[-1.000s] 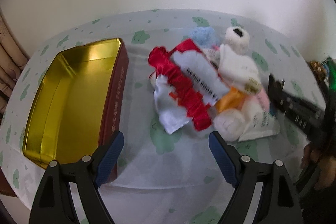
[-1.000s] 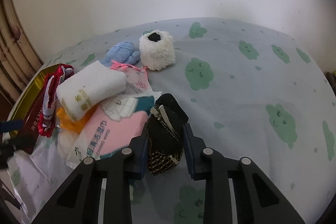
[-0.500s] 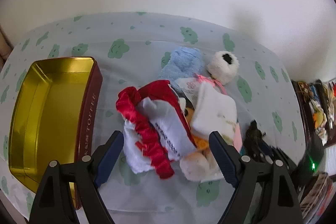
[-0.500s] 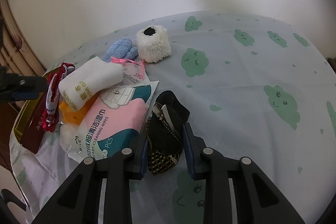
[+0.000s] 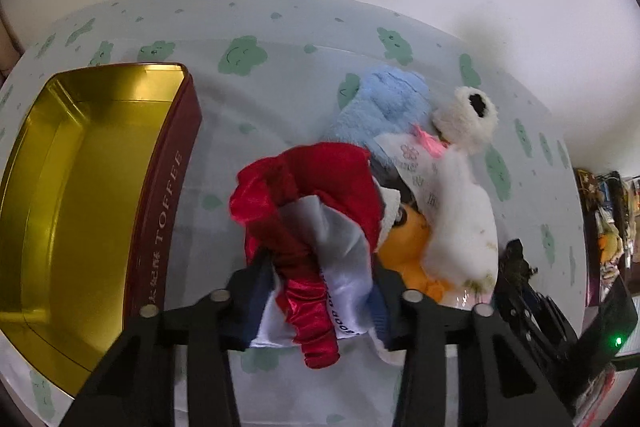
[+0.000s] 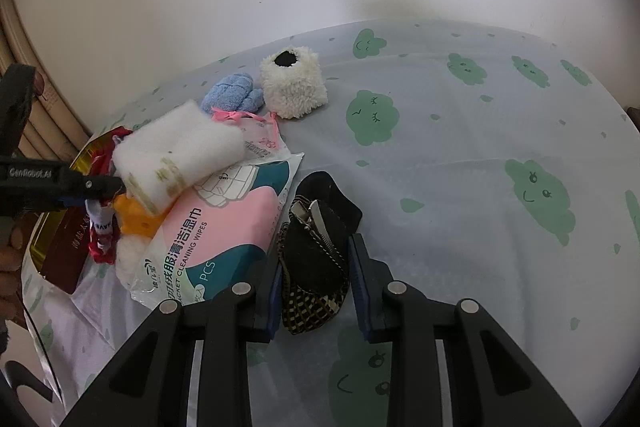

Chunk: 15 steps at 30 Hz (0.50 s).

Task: Organize soft objects
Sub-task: 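Grasp the red scrunchie bundle with the left tool while the right tool grasps the black pouch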

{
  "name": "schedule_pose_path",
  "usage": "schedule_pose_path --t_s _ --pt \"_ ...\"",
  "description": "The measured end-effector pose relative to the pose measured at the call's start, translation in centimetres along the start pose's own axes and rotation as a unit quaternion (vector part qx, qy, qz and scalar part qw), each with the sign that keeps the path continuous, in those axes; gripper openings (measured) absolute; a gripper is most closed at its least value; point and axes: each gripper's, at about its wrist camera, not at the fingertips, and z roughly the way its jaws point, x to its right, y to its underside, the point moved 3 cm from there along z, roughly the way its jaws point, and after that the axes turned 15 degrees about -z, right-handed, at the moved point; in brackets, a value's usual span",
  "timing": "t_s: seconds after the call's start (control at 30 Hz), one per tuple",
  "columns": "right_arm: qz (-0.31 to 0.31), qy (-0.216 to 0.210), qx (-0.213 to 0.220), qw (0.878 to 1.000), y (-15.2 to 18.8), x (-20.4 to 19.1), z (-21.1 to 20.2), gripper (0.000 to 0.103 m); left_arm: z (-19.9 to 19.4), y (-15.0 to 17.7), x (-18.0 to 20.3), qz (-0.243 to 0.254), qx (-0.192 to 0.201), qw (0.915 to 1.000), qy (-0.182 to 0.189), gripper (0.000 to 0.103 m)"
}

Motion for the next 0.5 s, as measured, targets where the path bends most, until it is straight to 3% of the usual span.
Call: schedule_pose_path --t_s 0.17,0.4,0.5 --pt "0.0 0.0 0.0 1.0 0.0 0.0 0.0 0.027 -1.4 0.8 0.4 0.033 0.022 0.9992 -0.006 0.025" --pt "-0.001 0.0 -0.001 1.0 0.0 -0.1 0.0 0.027 -3.2 1.9 0.3 0.045 0.005 0.9986 0.026 0.024" --pt "-0.001 0.0 -0.001 1.0 0.0 0.0 0.0 0.028 -3.3 2.6 0.3 0.058 -0.013 0.9976 0.036 0.029"
